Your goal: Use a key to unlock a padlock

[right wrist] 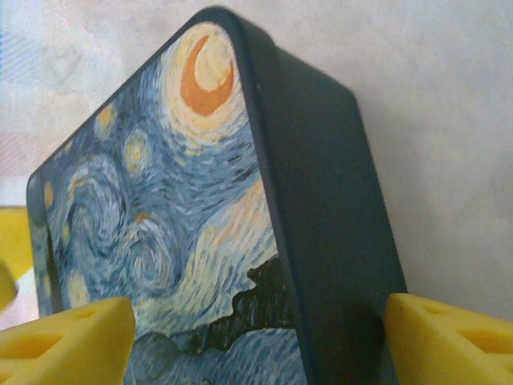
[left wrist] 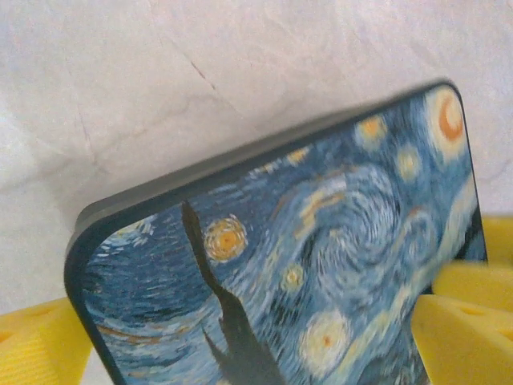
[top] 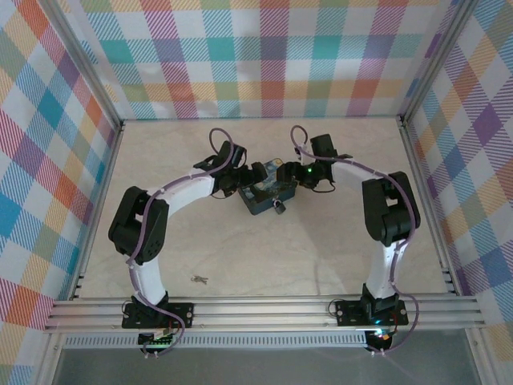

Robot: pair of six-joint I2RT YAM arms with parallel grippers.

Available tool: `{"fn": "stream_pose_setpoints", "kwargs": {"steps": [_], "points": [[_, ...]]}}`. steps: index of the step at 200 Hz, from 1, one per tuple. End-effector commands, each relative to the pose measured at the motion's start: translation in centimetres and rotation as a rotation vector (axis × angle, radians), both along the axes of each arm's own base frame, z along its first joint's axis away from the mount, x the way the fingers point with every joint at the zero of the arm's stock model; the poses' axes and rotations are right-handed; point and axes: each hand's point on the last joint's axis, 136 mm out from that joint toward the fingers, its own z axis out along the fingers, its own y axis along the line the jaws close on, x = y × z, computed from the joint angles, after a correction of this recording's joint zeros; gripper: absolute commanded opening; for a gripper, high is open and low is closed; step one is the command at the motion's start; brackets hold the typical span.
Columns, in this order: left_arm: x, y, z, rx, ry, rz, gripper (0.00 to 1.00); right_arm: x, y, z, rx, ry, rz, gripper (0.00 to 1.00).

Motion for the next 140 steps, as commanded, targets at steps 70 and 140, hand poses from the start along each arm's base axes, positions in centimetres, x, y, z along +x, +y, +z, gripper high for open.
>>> {"fn": "stream_pose_setpoints", "kwargs": {"steps": [70,140], "points": [[-1.6,6.0,2.5,0.307,0.060,0.104,1.00,-0.4,-2.0,6.1,-0.124,-0.119,-0.019,0.86],[-18.0,15.8,1.4,0.474,0.460,0.314,0.95,-2.9,-2.1,6.4,-0.084,-0.074,-0.010,0.82]]}}
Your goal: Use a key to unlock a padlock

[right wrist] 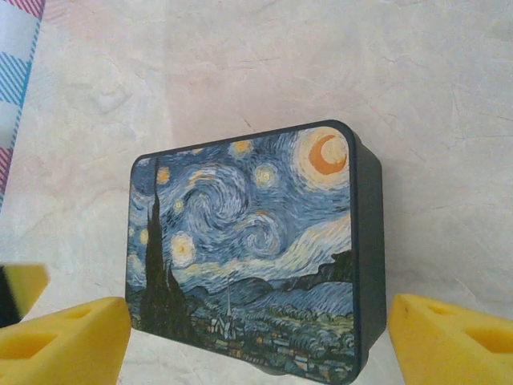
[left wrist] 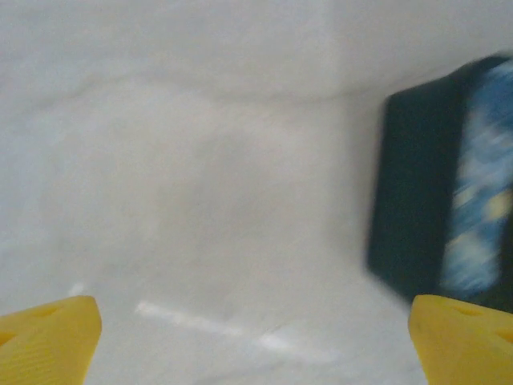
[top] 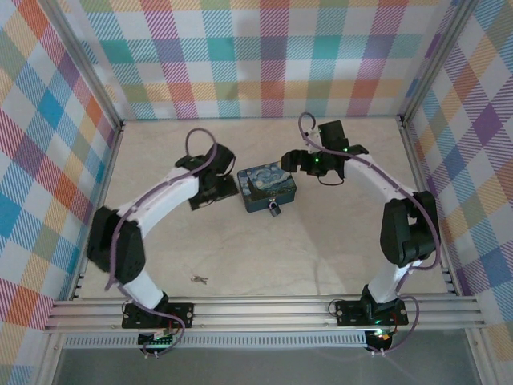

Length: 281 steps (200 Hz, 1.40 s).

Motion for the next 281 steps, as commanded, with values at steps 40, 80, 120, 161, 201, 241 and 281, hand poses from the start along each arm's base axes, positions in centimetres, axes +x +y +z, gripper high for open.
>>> {"fn": "stream_pose_setpoints", "kwargs": {"steps": [40,80,120,161,201,241,281], "points": [[-16.1,5.7,-3.4,-0.024,0.374,0.249,0.88,-4.0,0.8,-3.3,0.016,0.125,0.034,0.79],[-20.4,5.3,-5.7,-0.111,0.506,0.293,0.75,-5.7,2.0,-3.6,0.021,0.129,0.048,0.78],[-21.7,3.9,-8.2,-0.203,0.563,0.354,0.66,-6.8,2.4,-3.4,0.022,0.125,0.052,0.78],[-21.5,3.8,-9.6,-0.212,0.552,0.379,0.59,-6.9,2.3,-2.8,0.015,0.109,0.058,0.78],[-20.9,3.8,-10.3,-0.194,0.540,0.390,0.53,-6.8,2.6,-2.8,0.021,0.114,0.064,0.77],[-21.2,4.5,-10.6,-0.157,0.541,0.389,0.48,-6.9,2.7,-3.2,0.019,0.126,0.062,0.76],[-21.7,5.1,-11.4,-0.134,0.548,0.406,0.42,-6.8,3.0,-3.2,0.018,0.132,0.066,0.76]]}}
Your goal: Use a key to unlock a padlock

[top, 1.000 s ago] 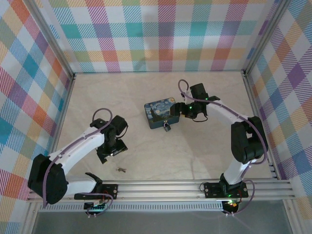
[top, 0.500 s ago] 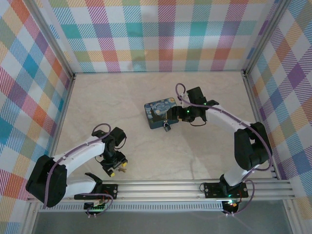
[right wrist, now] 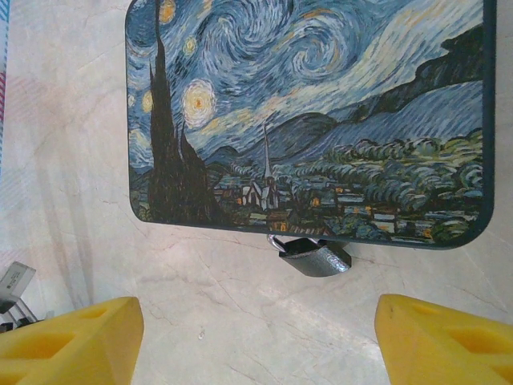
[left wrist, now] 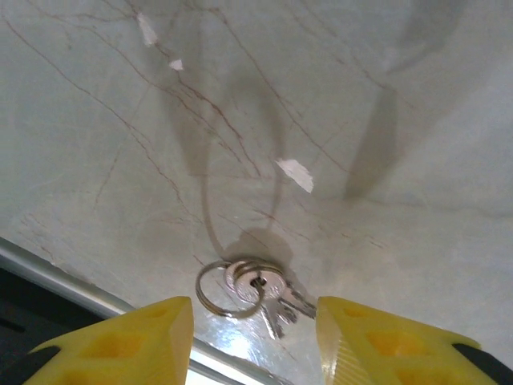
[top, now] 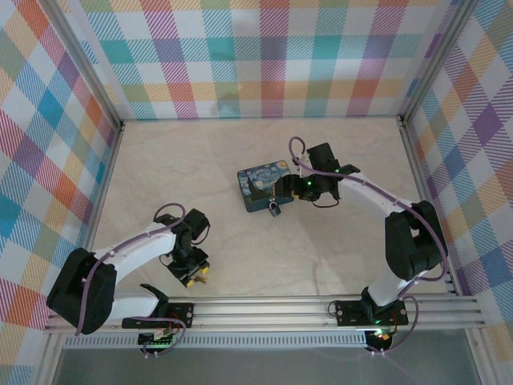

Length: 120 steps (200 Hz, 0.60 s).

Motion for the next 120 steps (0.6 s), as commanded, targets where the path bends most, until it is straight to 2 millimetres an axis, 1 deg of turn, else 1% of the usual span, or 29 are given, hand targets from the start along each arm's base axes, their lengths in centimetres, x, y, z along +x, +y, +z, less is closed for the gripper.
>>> {"fn": "stream_pose_setpoints", "kwargs": {"steps": [1,10,26,60,88,103,120], "points": [[-1.0,0.9,-0.8,0.042,0.029,0.011,0.42,0.2,0.6,0.4,0.009,-0.003,0.009,0.76],[-1.1,0.9,-1.0,0.043,0.027,0.015,0.41,0.3,0.7,0.5,0.009,-0.004,0.012,0.75],[-1.0,0.9,-1.1,0.042,0.022,0.021,0.35,0.3,0.7,0.5,0.007,-0.004,0.013,0.75],[-0.5,0.9,-1.3,0.052,0.008,0.018,0.33,0.3,1.1,0.3,0.009,0.004,0.019,0.75],[-0.2,1.0,-1.5,0.058,0.000,0.019,0.20,0.0,1.4,0.3,0.008,0.006,0.029,0.74],[0.0,0.8,-1.6,0.057,-0.002,0.020,0.17,0.0,1.4,0.4,0.005,0.006,0.030,0.74],[0.5,0.6,-1.4,0.055,-0.012,0.020,0.16,-0.1,1.3,0.4,0.001,0.005,0.031,0.74]]}}
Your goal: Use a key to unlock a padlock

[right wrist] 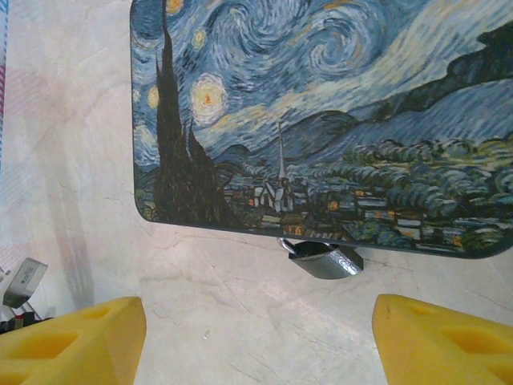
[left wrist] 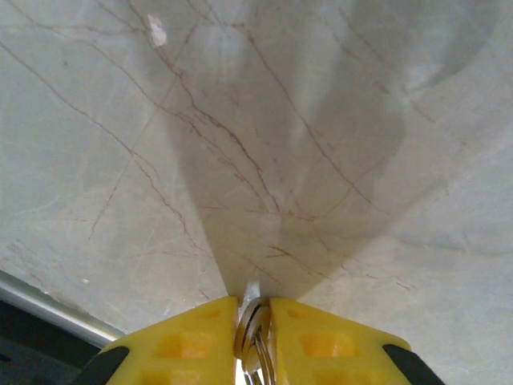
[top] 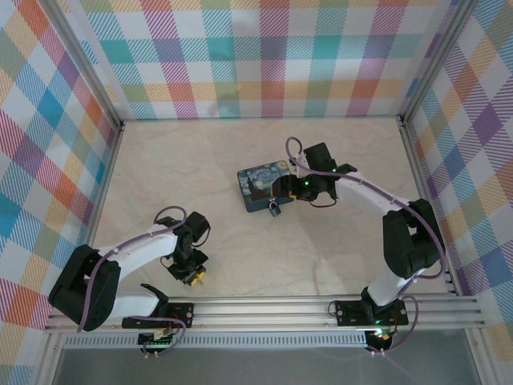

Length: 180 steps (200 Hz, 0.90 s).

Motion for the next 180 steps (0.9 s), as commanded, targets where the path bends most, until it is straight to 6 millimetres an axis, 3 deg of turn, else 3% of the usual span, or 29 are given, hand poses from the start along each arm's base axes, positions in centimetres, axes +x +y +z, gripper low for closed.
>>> {"fn": "stream_pose_setpoints", "kwargs": {"steps": [1,22,58,116,150,171,180], "points": [[0.5,0.4,-0.3,0.041,-0.012,-0.004,0.15,0.1,0.5,0.5,0.002,-0.001,0.013,0.74],[1.7,-0.1,0.4,0.036,-0.042,-0.006,0.05,-0.1,0.5,0.4,0.001,0.001,0.013,0.74],[5.2,-2.1,3.0,-0.012,-0.124,-0.040,0.01,-1.2,1.6,1.2,0.077,-0.004,0.080,0.74],[12.0,-8.9,8.7,-0.244,-0.239,-0.035,0.00,-7.7,6.4,5.8,0.384,-0.039,0.366,0.52],[14.3,-12.9,10.8,-0.408,-0.225,0.040,0.01,-11.5,8.2,7.8,0.476,-0.231,0.535,0.52],[14.9,-14.7,11.6,-0.488,-0.188,0.070,0.01,-11.6,8.5,7.9,0.454,-0.390,0.562,0.51],[15.2,-15.1,12.1,-0.498,-0.184,0.066,0.01,-11.3,8.6,7.7,0.444,-0.428,0.570,0.45]]}}
